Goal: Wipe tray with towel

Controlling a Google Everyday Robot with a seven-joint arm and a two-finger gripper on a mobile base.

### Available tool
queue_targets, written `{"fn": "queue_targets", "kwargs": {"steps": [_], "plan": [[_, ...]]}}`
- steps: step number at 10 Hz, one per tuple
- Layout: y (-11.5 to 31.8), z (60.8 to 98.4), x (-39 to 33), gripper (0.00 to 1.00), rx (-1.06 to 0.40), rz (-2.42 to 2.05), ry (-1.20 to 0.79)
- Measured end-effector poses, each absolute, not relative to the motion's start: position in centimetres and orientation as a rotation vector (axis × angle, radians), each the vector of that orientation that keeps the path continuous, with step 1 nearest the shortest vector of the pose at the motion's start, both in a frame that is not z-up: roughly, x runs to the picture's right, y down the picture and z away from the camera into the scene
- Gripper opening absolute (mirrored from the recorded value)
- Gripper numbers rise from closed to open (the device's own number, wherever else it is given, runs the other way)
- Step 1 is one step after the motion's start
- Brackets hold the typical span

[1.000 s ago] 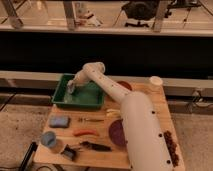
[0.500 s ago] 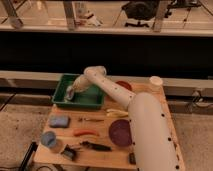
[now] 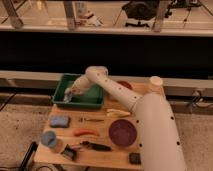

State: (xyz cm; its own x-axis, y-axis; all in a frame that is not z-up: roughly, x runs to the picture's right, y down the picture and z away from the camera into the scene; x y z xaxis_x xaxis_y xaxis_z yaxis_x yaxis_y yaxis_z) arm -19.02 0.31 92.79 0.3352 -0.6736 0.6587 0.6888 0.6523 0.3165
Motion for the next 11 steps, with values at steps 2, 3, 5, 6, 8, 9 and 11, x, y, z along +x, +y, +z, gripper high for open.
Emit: {"fn": "queue_targets", "kwargs": {"steps": [2,3,5,6,8,9,11], "plan": [[1.1,92.8,-16.3,0.05,-0.049,-0.867,-0.818],[1.9,92.9,-14.5,0.05,-0.067,-0.854,-0.798],[3.2,93.1,-10.9,0.05,-0.099,-0.822,-0.748],[3.7,93.1,-9.0,0.05,-0.110,-0.805,-0.716],[3.6,92.9,-6.3,0.05,-0.109,-0.782,-0.652],[3.2,92.8,-5.8,0.05,-0.101,-0.786,-0.628],[1.5,93.4,-6.2,0.05,-0.079,-0.809,-0.590]]}}
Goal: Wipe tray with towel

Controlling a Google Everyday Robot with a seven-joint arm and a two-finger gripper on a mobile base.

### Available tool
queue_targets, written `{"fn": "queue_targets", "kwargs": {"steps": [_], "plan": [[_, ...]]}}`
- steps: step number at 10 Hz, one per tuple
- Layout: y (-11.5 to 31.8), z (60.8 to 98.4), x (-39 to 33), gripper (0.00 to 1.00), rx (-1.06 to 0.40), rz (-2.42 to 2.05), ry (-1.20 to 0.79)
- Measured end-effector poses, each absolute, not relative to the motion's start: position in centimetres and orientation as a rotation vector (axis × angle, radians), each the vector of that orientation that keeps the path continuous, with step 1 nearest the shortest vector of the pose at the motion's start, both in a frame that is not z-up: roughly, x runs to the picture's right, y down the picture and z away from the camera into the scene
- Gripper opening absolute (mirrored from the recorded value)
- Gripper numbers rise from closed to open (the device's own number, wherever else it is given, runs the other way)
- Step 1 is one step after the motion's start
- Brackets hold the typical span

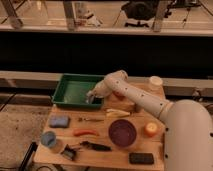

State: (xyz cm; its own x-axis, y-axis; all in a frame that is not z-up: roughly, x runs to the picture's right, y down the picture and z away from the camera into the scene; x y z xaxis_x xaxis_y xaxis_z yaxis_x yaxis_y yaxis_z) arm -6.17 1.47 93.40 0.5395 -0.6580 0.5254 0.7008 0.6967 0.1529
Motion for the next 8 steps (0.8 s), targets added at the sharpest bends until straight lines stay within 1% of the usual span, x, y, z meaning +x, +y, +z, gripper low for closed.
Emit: {"fn": "queue_targets", "kwargs": {"steps": [2,4,8], "plan": [[-0.5,95.0,-7.5,0.05,-0.064,-0.845,-0.576],[-2.5,97.6,-8.9,0.05,-0.061,-0.885,-0.556],[-5.2,101.2,-6.3,0.05,-0.092,-0.915,-0.487]]}}
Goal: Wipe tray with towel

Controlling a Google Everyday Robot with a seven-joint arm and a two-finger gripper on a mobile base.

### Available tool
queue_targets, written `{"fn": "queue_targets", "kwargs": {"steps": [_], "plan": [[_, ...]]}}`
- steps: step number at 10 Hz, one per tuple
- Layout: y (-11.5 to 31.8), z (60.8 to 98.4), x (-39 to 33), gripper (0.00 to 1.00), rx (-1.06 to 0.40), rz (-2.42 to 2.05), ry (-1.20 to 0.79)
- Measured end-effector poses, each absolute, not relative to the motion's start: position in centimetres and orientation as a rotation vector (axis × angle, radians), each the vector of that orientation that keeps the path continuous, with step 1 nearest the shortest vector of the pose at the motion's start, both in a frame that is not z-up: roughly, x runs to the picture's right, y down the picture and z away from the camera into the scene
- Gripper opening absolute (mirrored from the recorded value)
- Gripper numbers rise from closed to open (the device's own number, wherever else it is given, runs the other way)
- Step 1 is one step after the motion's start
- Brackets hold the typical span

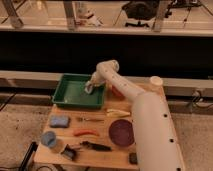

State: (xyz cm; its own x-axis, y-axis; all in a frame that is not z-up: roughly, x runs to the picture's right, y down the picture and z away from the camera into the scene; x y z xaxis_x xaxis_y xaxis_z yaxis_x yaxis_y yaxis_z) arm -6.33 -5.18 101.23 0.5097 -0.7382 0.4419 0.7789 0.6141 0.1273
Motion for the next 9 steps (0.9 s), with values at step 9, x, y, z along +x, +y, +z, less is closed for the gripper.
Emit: {"fn": "queue_targets", "kwargs": {"steps": [9], "plan": [[-5.7,101.1,-15.3,0.05,-0.011,-0.938,-0.573]]}}
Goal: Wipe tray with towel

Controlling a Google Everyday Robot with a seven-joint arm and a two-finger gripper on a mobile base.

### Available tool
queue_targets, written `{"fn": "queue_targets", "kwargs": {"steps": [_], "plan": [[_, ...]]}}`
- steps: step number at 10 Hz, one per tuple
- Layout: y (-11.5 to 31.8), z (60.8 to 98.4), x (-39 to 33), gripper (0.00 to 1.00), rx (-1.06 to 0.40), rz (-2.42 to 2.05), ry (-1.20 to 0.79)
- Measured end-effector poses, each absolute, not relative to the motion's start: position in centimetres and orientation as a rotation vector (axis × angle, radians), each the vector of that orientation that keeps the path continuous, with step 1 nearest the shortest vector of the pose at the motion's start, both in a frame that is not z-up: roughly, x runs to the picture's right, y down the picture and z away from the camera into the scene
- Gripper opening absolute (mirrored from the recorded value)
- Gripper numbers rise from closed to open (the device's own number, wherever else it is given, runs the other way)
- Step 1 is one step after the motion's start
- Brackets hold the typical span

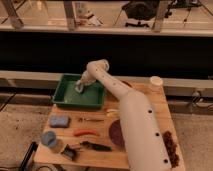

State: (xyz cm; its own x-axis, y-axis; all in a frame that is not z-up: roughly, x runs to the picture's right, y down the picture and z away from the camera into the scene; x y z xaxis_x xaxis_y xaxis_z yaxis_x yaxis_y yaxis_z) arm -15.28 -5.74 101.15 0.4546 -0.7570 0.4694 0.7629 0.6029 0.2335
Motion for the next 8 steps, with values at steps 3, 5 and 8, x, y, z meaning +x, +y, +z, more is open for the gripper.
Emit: {"fn": "queue_targets", "kwargs": {"steps": [3,5,8], "plan": [[-6.3,98.9,-15.3,0.05,0.100,-0.844,-0.695],[-5.8,97.7,-15.8,0.05,0.123,-0.805,-0.750],[-3.8,96.5,-18.7,0.05,0.139,-0.818,-0.810]]}}
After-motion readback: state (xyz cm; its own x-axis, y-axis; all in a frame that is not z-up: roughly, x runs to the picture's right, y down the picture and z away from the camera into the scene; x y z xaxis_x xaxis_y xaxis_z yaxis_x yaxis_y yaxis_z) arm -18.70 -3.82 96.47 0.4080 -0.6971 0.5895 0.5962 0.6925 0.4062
